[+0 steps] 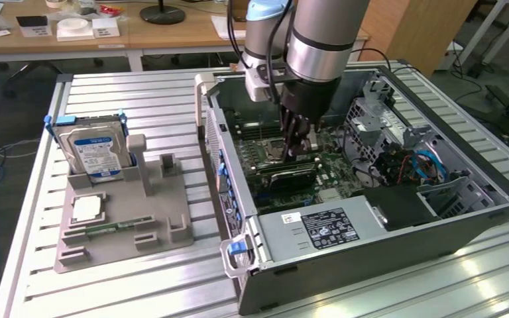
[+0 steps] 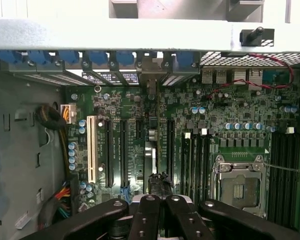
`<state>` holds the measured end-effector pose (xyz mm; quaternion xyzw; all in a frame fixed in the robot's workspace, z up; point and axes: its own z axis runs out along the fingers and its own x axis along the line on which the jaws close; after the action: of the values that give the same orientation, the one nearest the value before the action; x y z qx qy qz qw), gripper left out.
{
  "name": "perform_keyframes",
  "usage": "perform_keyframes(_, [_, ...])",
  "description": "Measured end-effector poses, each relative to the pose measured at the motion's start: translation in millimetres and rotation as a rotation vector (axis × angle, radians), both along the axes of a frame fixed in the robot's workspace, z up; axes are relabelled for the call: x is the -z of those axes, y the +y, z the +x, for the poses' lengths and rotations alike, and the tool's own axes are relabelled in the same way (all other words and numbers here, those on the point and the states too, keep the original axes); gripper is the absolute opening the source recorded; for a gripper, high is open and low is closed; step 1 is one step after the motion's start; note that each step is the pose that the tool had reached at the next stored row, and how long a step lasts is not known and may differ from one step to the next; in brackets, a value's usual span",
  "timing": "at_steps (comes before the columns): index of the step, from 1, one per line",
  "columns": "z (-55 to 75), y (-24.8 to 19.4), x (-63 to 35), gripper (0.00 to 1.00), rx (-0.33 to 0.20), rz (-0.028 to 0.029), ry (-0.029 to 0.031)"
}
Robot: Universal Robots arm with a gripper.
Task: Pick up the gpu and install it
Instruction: 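Press down on the gpu until it lock into place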
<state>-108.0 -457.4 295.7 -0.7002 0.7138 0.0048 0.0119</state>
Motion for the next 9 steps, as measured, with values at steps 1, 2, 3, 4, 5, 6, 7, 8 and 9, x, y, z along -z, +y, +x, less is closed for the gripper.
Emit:
perform_keyframes(1, [0.0,0.0,1.0,0.11,0.0,0.0004,0.0])
perform_keyframes(2, [0.0,0.0,1.4,0.11,0.0,0.0005,0.0001])
perform_keyframes(3, [0.0,0.0,1.4,0.11,0.0,0.0004,0.0002])
perform_keyframes(4, [0.0,0.0,1.4,0.11,0.0,0.0004,0.0001])
perform_keyframes(5, [0.0,0.0,1.4,0.11,0.0,0.0004,0.0001])
perform_keyframes(6, [0.0,0.0,1.6,0.11,0.0,0.0009,0.0002])
perform_keyframes(7, [0.1,0.1,1.9,0.11,0.0,0.0014,0.0])
perform_keyframes(8, [0.1,0.1,2.0,0.11,0.0,0.0014,0.0])
perform_keyframes(9, [0.1,0.2,2.1,0.11,0.0,0.0014,0.0001])
